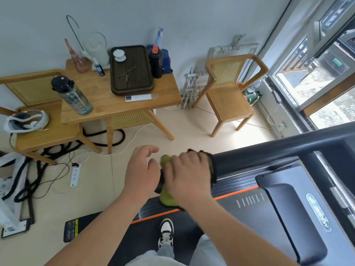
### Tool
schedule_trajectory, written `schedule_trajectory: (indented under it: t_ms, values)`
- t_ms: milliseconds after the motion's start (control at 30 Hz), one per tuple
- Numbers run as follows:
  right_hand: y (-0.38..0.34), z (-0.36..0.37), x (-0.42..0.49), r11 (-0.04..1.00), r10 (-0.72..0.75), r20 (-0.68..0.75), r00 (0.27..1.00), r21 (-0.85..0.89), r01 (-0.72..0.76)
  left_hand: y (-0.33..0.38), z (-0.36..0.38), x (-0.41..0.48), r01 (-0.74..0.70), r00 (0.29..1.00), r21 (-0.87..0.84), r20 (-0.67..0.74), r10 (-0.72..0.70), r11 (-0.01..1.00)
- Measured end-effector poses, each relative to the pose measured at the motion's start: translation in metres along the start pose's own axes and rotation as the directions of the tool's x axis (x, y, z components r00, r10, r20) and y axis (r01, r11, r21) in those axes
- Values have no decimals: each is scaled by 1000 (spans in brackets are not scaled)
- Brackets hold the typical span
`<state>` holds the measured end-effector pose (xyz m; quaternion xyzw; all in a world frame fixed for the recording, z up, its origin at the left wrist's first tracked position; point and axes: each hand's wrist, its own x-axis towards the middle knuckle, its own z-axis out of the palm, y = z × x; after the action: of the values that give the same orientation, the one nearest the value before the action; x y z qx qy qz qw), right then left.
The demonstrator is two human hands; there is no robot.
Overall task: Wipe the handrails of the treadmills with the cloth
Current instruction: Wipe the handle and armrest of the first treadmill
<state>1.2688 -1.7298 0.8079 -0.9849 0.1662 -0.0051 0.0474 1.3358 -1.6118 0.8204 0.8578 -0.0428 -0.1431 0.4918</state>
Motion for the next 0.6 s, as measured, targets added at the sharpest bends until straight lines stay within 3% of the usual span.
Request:
schedule_trajectory:
  t_ms: [67, 167, 233, 333, 433, 533, 600]
  values:
    - [-9, 4, -5, 988, -145, 6, 989, 61, 144, 7, -1, 3, 4, 1000, -7, -1, -4, 1000]
    - [34, 2, 5, 962, -256, 28, 966, 109, 252, 17, 7, 9, -40, 998, 18, 39, 40, 999]
    - [81, -3, 15, 980, -197, 42, 980, 38, 195, 23, 19, 10, -78, 992, 44, 106, 73, 996]
    - [154, -16, 26, 997, 53, 58, 997, -60, -50, 34, 40, 6, -165, 972, 102, 185, 144, 981]
    - [172, -21, 31, 973, 194, 45, 980, -133, -187, 43, 58, 2, -213, 955, 128, 239, 179, 969]
    - [133, -12, 26, 973, 193, -39, 980, -120, -196, 54, 80, 1, -236, 948, 133, 248, 199, 962]
    - [121, -8, 15, 998, 56, -79, 995, 13, -55, 65, 95, 1, -224, 953, 125, 233, 191, 966]
